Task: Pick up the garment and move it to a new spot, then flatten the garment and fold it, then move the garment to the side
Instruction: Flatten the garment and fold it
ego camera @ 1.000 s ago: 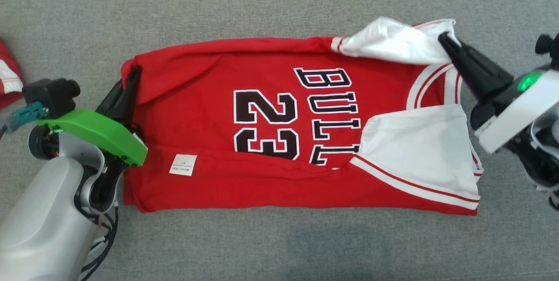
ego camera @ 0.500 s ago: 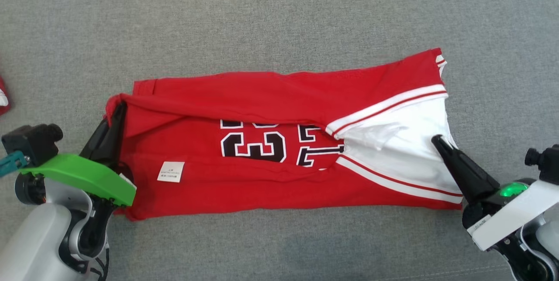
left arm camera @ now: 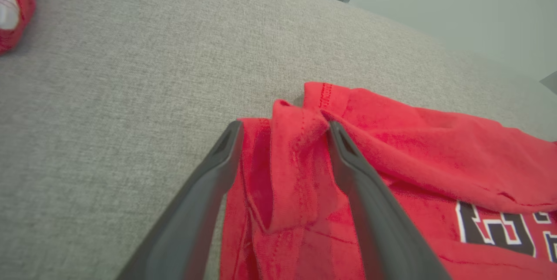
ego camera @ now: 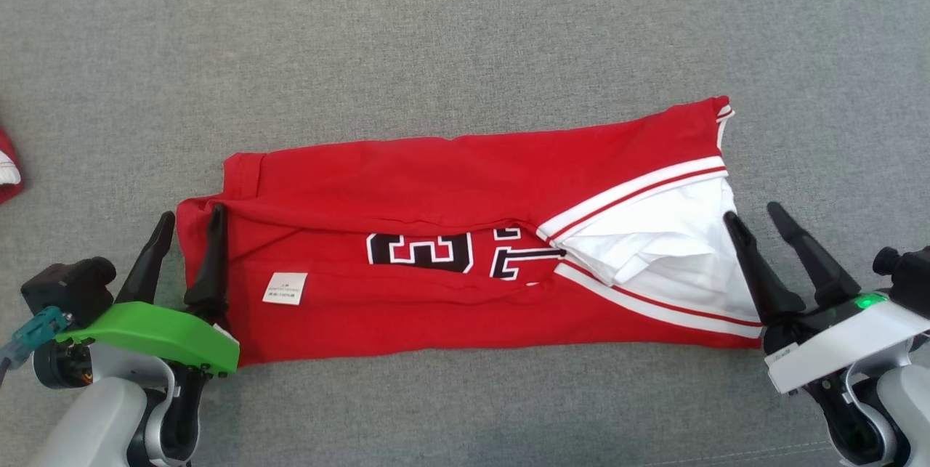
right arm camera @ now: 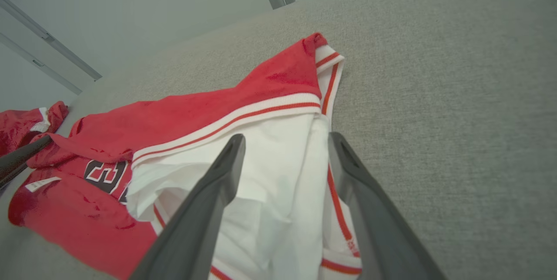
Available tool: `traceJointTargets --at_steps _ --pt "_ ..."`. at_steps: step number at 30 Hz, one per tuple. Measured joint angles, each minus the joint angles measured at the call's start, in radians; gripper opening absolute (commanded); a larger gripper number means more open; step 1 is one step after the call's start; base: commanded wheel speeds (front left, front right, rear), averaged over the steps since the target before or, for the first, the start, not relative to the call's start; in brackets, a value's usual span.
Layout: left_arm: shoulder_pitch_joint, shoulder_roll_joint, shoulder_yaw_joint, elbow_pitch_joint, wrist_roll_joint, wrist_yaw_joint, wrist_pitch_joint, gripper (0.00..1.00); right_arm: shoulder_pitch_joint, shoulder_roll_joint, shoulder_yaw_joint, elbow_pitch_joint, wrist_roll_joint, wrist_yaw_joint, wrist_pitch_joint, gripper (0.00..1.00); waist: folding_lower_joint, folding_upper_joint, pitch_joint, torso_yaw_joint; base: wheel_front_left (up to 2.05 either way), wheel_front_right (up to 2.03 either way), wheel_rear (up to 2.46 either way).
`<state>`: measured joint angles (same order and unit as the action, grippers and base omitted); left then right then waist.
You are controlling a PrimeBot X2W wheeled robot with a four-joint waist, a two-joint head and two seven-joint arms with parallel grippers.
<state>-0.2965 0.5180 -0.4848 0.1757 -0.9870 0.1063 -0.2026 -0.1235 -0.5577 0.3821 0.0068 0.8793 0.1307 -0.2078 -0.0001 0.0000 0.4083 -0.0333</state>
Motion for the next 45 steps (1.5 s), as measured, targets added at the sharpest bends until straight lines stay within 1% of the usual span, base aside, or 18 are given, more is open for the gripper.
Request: traceJointTargets --at_steps 2,5,8,10,12,13,16,21,23,29,39,45 --pt "0.007 -0.008 0.006 -0.002 0.036 0.027 -0.026 1.0 0.001 0.04 -0.056 -0.001 -0.067 0.0 -0.016 1.0 0.0 0.0 -0.009 -0.001 0.0 0.0 0.0" --pt "0.022 -0.037 0.038 -0.025 0.089 0.066 -0.048 1.0 0.003 0.1 -0.155 -0.019 -0.181 0.0 -0.035 1.0 0.0 0.0 -0.025 -0.002 0.0 0.0 0.0" --pt "0.033 -0.081 0.106 -0.068 0.162 0.093 -0.055 1.0 0.015 0.162 -0.259 -0.04 -0.299 0.0 -0.045 1.0 0.0 0.0 -0.042 -0.001 0.0 0.0 0.0" --pt "0.042 -0.118 0.166 -0.115 0.246 0.115 -0.056 1.0 0.017 0.202 -0.309 -0.056 -0.373 0.0 -0.047 1.0 0.0 0.0 -0.054 -0.001 0.0 0.0 0.0" --pt "0.061 -0.156 0.205 -0.15 0.319 0.124 -0.056 1.0 0.017 0.23 -0.343 -0.064 -0.429 0.0 -0.049 1.0 0.0 0.0 -0.068 0.0 0.0 0.0 0.0" --pt "0.082 -0.195 0.244 -0.178 0.378 0.127 -0.056 1.0 0.017 0.25 -0.365 -0.065 -0.467 0.0 -0.049 1.0 0.0 0.0 -0.083 0.0 0.0 0.0 0.0" --pt "0.107 -0.225 0.267 -0.185 0.44 0.105 -0.055 1.0 0.017 0.268 -0.374 -0.041 -0.508 0.0 -0.05 1.0 0.0 0.0 -0.108 0.0 0.0 0.0 0.0" --pt "0.146 -0.231 0.28 -0.163 0.513 0.079 -0.056 1.0 0.018 0.286 -0.362 0.029 -0.523 0.0 -0.054 1.0 0.0 0.0 -0.157 -0.003 0.0 0.0 0.0" --pt "0.168 -0.232 0.272 -0.151 0.543 0.078 -0.056 1.0 0.025 0.29 -0.354 0.056 -0.523 0.0 -0.054 1.0 0.0 0.0 -0.177 -0.004 0.0 0.0 0.0" --pt "0.207 -0.244 0.263 -0.147 0.552 0.079 -0.056 1.0 0.038 0.292 -0.335 0.112 -0.512 0.0 -0.055 1.0 0.0 0.0 -0.219 0.001 0.0 0.0 0.0" --pt "0.203 -0.243 0.252 -0.128 0.554 0.071 -0.055 1.0 0.024 0.274 -0.331 0.163 -0.485 0.0 -0.055 1.0 0.0 0.0 -0.208 0.023 0.0 0.0 0.0" --pt "0.179 -0.247 0.238 -0.119 0.554 0.065 -0.055 1.0 -0.024 0.249 -0.304 0.256 -0.453 0.0 -0.055 1.0 0.0 0.0 -0.186 0.035 0.0 0.0 0.0"
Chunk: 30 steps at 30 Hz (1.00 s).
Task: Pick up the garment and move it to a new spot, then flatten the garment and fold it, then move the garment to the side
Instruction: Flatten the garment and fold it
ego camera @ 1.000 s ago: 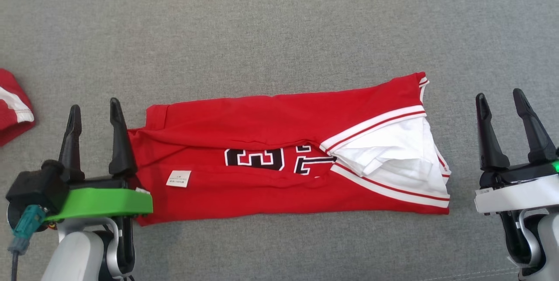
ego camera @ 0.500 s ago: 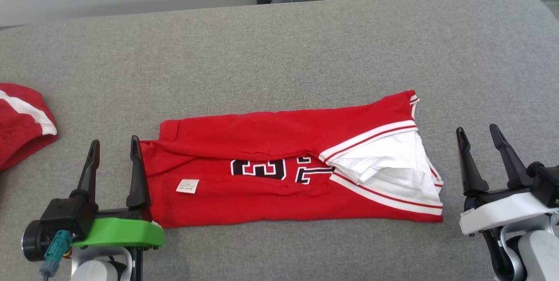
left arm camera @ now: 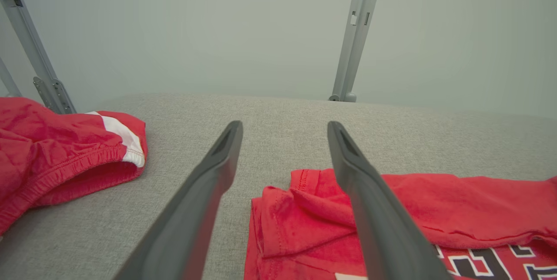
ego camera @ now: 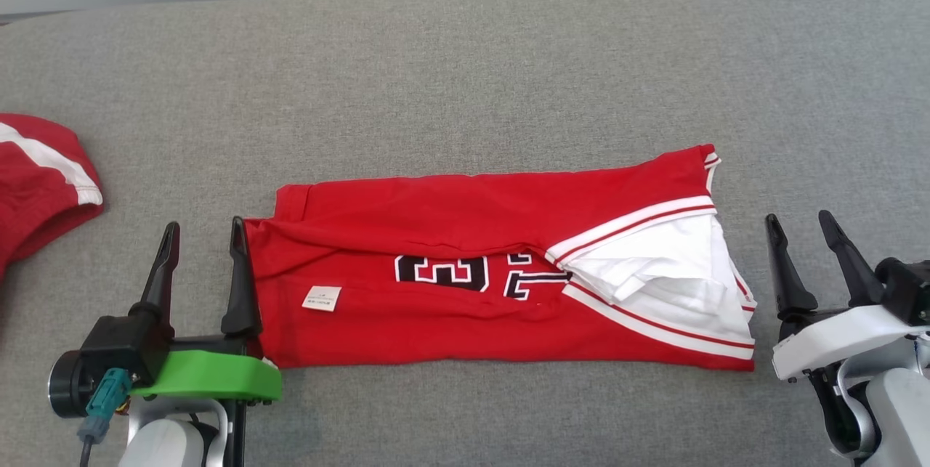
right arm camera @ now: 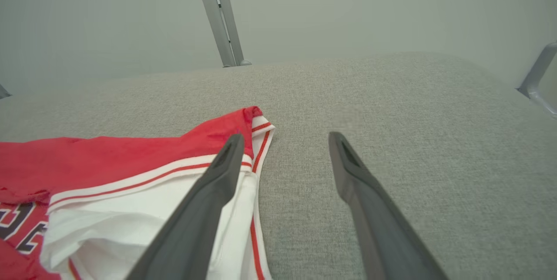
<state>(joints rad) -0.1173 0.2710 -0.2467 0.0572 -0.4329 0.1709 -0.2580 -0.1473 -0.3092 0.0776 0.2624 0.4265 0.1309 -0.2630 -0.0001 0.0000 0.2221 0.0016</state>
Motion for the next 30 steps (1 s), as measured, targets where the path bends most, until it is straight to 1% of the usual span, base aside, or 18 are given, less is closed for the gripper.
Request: traceJointTargets --at_steps 4,10,13,18,19,20,25,30 --pt "-0.028 -0.004 -0.009 0.011 0.001 -0.012 0.0 1.0 -0.053 -0.019 0.048 0.094 0.025 0.0 0.0 1.0 0.0 0.0 0.021 0.016 0.0 0.0 0.0" --pt "-0.067 -0.024 -0.022 0.028 0.004 -0.026 0.0 1.0 -0.114 -0.019 0.146 0.235 0.089 0.0 0.0 1.0 0.0 0.0 0.049 0.056 0.0 0.0 0.0" --pt "-0.074 -0.036 -0.025 0.041 0.006 -0.032 0.0 1.0 -0.127 -0.021 0.19 0.285 0.125 0.0 -0.004 1.0 0.0 0.0 0.061 0.076 0.0 0.0 0.0" --pt "-0.075 -0.046 -0.017 0.046 0.011 -0.039 0.0 1.0 -0.13 -0.04 0.251 0.313 0.198 -0.002 -0.016 1.0 0.0 0.0 0.075 0.095 0.0 0.0 0.0" --pt "-0.075 -0.049 -0.014 0.046 0.012 -0.039 0.0 1.0 -0.132 -0.046 0.264 0.314 0.21 -0.003 -0.016 0.48 0.0 0.0 0.077 0.095 0.0 0.0 0.0" --pt "-0.075 -0.051 -0.012 0.047 0.012 -0.039 0.0 1.0 -0.135 -0.05 0.279 0.314 0.225 -0.004 -0.017 0.0 0.0 -0.0001 0.078 0.093 0.0 0.0 0.0" --pt "-0.08 -0.058 -0.005 0.05 0.018 -0.047 0.0 1.0 -0.158 -0.063 0.352 0.305 0.277 0.0 -0.016 0.0 0.0 0.0 0.084 0.078 0.0 0.0 0.0" --pt "-0.085 -0.058 -0.001 0.048 0.026 -0.049 0.0 1.0 -0.172 -0.095 0.356 0.286 0.303 0.004 -0.01 0.0 0.0 0.0 0.09 0.058 0.0 0.0 0.0"
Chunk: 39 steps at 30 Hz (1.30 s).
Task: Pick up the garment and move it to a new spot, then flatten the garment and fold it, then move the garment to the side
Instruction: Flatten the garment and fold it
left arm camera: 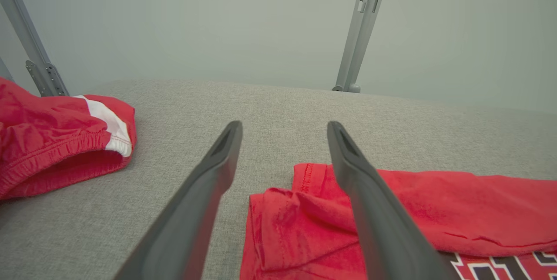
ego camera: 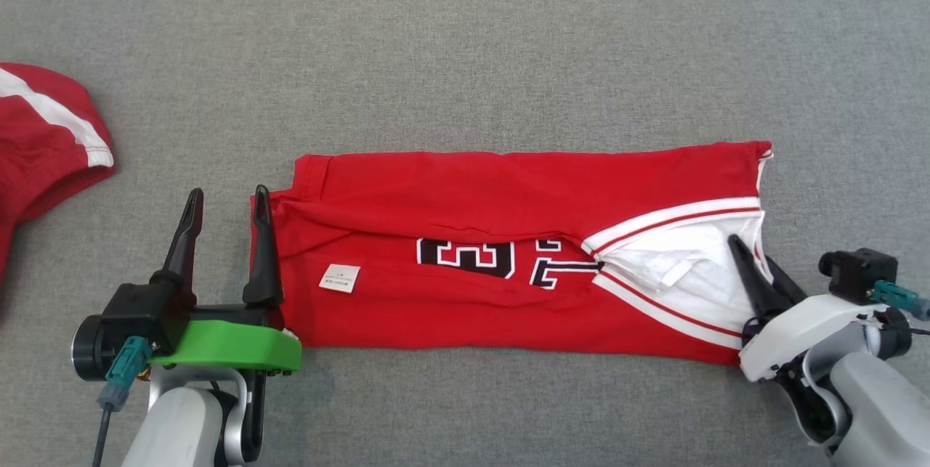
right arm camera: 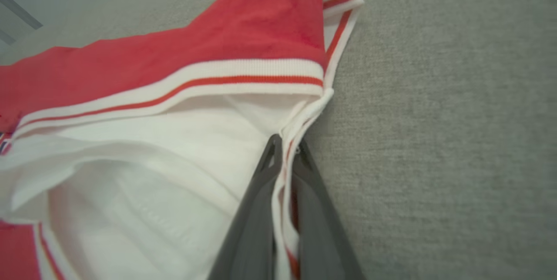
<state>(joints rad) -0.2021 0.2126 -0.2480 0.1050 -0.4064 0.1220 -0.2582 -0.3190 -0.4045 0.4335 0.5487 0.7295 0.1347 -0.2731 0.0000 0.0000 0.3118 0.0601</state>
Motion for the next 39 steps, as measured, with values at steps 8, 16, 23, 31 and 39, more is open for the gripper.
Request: traceJointTargets --at_steps 8,16,23,31,39 --pt "0.0 -0.001 0.007 -0.004 0.012 0.0 0.0 1.0 0.052 -0.128 -0.187 -0.032 0.0 -0.003 0.008 0.0 0.0 0.0 0.01 -0.033 0.0 0.0 0.0" --pt "-0.004 0.0 0.014 -0.007 0.013 0.0 0.0 1.0 0.073 -0.18 -0.237 -0.104 -0.018 -0.003 0.009 0.0 0.0 0.0001 0.016 -0.055 0.0 0.0 0.0" --pt "-0.004 0.004 0.014 -0.004 0.013 -0.004 0.0 1.0 0.037 -0.177 -0.162 -0.351 -0.027 -0.003 0.033 0.0 0.0 0.0 0.006 -0.079 0.0 0.0 0.0" --pt "-0.014 0.002 -0.003 0.005 0.013 -0.013 0.0 1.0 -0.03 -0.038 -0.009 -0.619 -0.078 -0.004 0.191 0.0 0.0 0.0 -0.009 -0.071 0.0 0.0 0.0" --pt "-0.026 -0.019 -0.011 0.013 0.012 -0.021 0.0 1.0 -0.075 0.13 0.17 -0.587 -0.107 -0.004 0.24 0.0 0.0001 0.0 -0.003 -0.02 0.0 0.0 0.0"
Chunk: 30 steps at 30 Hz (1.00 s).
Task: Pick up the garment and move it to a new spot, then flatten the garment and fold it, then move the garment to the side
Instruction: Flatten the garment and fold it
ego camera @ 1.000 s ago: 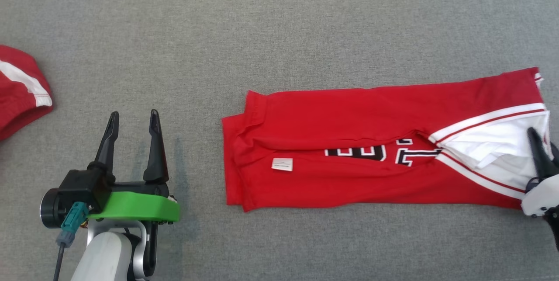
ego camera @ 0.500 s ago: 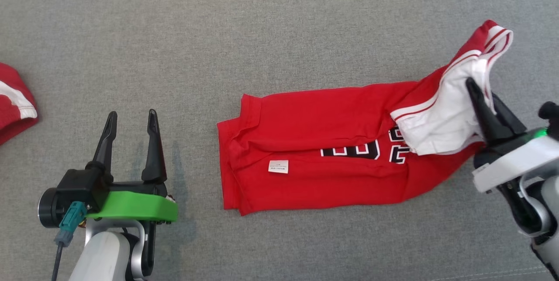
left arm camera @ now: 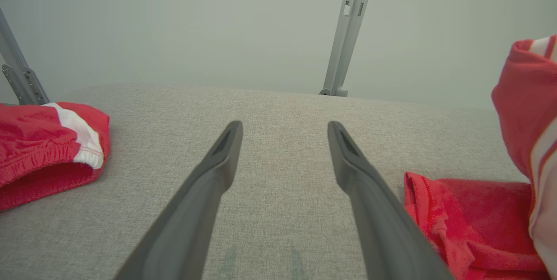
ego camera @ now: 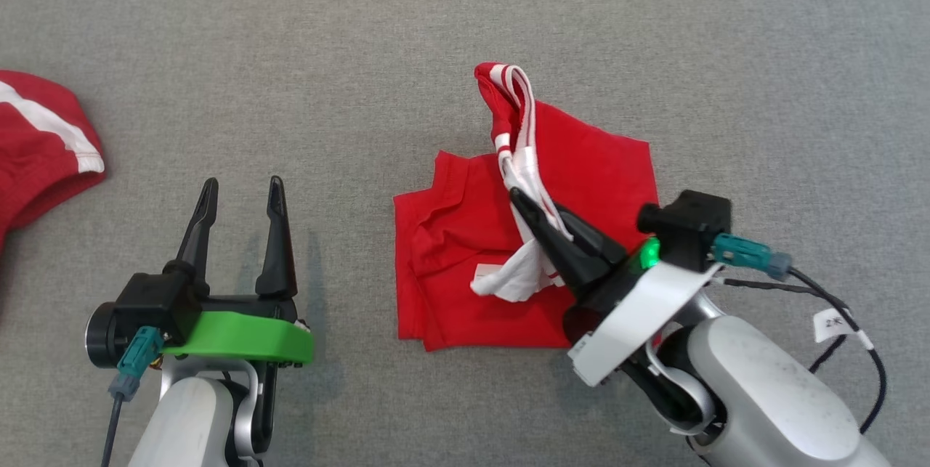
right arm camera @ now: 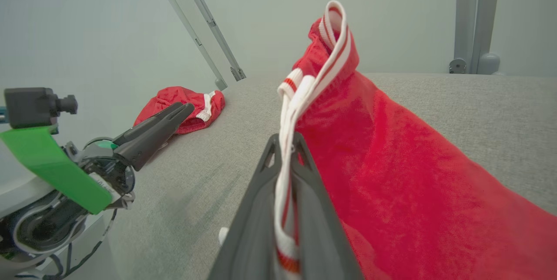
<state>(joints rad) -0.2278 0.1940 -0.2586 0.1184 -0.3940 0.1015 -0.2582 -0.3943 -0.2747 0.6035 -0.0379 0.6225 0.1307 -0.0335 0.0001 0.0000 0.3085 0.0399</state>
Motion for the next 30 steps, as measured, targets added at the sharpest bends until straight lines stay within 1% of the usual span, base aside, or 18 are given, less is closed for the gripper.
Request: traceJointTargets --at_steps 2,6,8,12,13,14,17,19,22,25,28,30 --pt "0.0 -0.002 0.001 0.001 0.0 -0.001 0.0 1.0 -0.026 0.026 0.025 0.044 -0.011 0.0 -0.002 0.0 0.0 0.0 0.005 0.012 0.0 0.0 0.0" --pt "-0.004 -0.013 0.002 0.007 0.002 -0.007 0.0 1.0 -0.053 0.083 0.075 0.143 0.004 0.0 -0.014 0.0 0.0 0.0 0.013 0.034 0.0 0.0 0.0" --pt "-0.007 -0.017 0.002 0.011 0.008 -0.01 0.0 1.0 -0.063 0.1 0.099 0.2 -0.001 0.0 -0.023 0.0 0.0 0.0 0.015 0.042 0.0 0.0 0.0" --pt "-0.009 -0.027 0.001 0.017 0.011 -0.014 0.0 1.0 -0.076 0.131 0.134 0.288 0.028 0.0 -0.051 0.0 0.0 0.0 0.017 0.055 0.0 0.0 0.0" --pt "-0.009 -0.029 0.002 0.019 0.013 -0.015 0.0 1.0 -0.082 0.136 0.138 0.303 0.041 0.0 -0.06 0.36 0.0 0.0 0.017 0.055 0.0 0.0 0.0" --pt "-0.009 -0.03 0.002 0.021 0.014 -0.019 0.0 1.0 -0.087 0.139 0.144 0.314 0.052 0.0 -0.074 1.0 0.0 0.0 0.016 0.055 0.0 0.0 0.0" --pt "-0.009 -0.032 0.004 0.028 0.017 -0.023 0.0 1.0 -0.101 0.142 0.146 0.323 0.067 0.0 -0.136 1.0 0.0 0.0 0.014 0.05 0.0 0.0 0.0" --pt "-0.009 -0.033 0.006 0.031 0.019 -0.025 0.0 1.0 -0.114 0.133 0.142 0.301 0.072 0.0 -0.17 1.0 0.0 0.0 0.011 0.045 0.0 0.0 0.0" --pt "-0.008 -0.033 0.009 0.034 0.024 -0.028 0.0 1.0 -0.122 0.095 0.102 0.234 0.069 0.0 -0.203 1.0 0.0 0.0 0.007 0.035 0.0 0.0 0.0" --pt "-0.005 -0.031 0.016 0.033 0.027 -0.028 0.0 1.0 -0.109 0.048 0.001 0.156 0.046 0.0 -0.221 1.0 0.0 0.0 0.0 0.022 0.0 0.0 0.0" --pt "0.003 -0.026 0.021 0.031 0.031 -0.028 0.0 1.0 -0.053 0.008 -0.152 0.1 -0.012 0.0 -0.225 1.0 0.0 0.0 -0.009 0.006 0.0 0.0 0.0" --pt "0.007 -0.023 0.023 0.029 0.034 -0.028 0.0 1.0 -0.01 -0.002 -0.249 0.068 -0.053 0.0 -0.228 1.0 0.0 0.0 -0.015 -0.004 0.0 0.0 0.0"
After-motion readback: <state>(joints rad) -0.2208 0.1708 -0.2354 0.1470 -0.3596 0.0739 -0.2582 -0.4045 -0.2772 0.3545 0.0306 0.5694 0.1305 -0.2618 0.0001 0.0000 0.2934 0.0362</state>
